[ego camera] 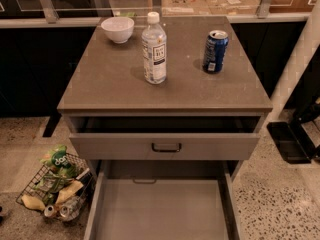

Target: Open middle drawer

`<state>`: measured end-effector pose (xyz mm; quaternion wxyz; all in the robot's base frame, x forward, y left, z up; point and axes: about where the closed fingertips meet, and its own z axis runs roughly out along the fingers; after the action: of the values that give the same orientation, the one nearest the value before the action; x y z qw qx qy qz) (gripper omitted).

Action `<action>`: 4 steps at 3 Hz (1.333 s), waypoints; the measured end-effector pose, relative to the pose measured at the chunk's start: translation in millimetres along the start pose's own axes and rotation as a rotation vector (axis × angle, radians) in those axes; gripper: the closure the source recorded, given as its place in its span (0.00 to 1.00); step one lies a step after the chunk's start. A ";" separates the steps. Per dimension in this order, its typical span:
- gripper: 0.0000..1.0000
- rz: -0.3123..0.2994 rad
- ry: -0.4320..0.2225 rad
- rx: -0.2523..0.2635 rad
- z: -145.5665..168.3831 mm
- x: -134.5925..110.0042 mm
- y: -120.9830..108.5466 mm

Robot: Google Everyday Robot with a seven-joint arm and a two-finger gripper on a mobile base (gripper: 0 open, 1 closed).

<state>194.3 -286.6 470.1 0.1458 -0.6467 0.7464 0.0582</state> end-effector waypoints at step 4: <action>1.00 -0.017 0.018 -0.003 11.8 -7.2 -3.1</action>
Offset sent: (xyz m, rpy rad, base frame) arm -0.0019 0.0016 -0.0027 0.0053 0.0073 0.0012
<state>200.0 -277.1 461.3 0.1387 -0.6536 0.7422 0.0522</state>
